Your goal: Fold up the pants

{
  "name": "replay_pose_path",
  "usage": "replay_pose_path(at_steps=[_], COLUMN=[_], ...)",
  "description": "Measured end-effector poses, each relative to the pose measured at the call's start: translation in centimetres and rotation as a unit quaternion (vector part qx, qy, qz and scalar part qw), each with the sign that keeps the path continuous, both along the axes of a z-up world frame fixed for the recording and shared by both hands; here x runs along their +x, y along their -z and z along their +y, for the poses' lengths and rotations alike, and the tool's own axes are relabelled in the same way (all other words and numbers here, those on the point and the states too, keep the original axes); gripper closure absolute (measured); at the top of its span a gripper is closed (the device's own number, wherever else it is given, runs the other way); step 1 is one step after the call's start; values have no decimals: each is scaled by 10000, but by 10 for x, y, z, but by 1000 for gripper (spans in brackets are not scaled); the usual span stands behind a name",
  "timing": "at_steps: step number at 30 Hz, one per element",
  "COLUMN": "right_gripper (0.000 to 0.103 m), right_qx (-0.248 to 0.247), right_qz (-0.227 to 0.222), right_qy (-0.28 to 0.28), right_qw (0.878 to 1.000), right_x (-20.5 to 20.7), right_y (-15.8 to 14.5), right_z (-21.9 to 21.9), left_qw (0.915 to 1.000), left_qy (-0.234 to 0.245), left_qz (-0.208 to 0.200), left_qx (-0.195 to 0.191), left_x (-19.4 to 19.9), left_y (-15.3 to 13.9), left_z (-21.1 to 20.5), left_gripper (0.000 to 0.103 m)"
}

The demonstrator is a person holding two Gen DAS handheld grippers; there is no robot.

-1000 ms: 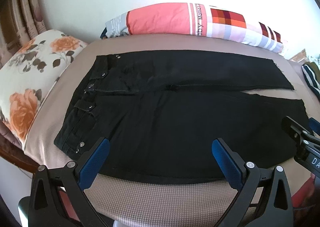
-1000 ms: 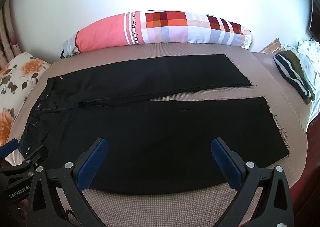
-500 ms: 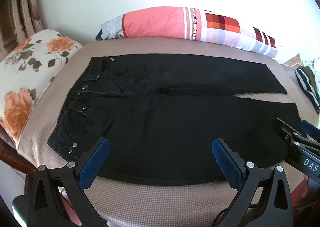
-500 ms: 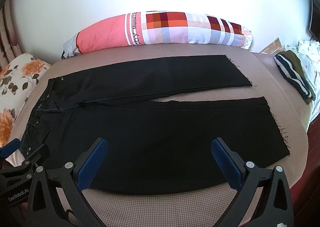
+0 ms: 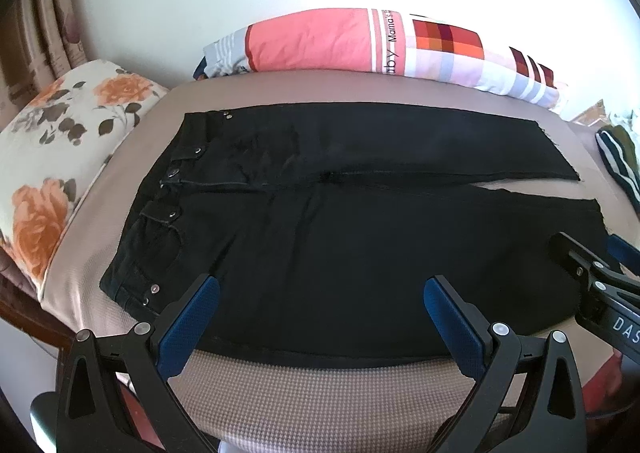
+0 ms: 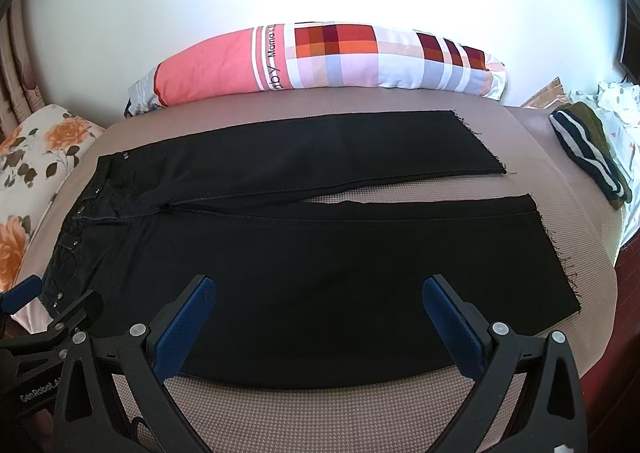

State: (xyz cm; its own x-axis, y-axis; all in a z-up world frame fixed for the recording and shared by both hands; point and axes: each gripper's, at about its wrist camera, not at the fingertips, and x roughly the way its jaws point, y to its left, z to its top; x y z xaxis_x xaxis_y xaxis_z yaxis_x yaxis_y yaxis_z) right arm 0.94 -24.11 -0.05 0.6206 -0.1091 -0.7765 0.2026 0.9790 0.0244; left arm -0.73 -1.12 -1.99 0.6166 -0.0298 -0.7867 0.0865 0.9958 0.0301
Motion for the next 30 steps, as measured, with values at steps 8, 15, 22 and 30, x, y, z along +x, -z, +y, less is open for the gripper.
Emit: replay_pose_path(at_steps=[8,15,22,30], right_gripper=[0,0,0,0], right_qx=[20,15,-25,-114], right_qz=[-11,-2,-38,-24], right_qy=[-13,-5,34,10], right_qw=[10000,10000,10000,9999], right_x=[0,0,-2,-2], right_y=[1,1,2,1], right_z=[1,1,1,5], left_qw=[10000,9999,9997,9998], left_qy=[-59,-121,-219,-203], left_qz=[59,88,53,63], left_qx=[-16,-48,-68,-67], left_x=[2,3,4,5], left_y=[1,2,2,4], left_z=[1,5,8,11], left_gripper=[2,2,2,2])
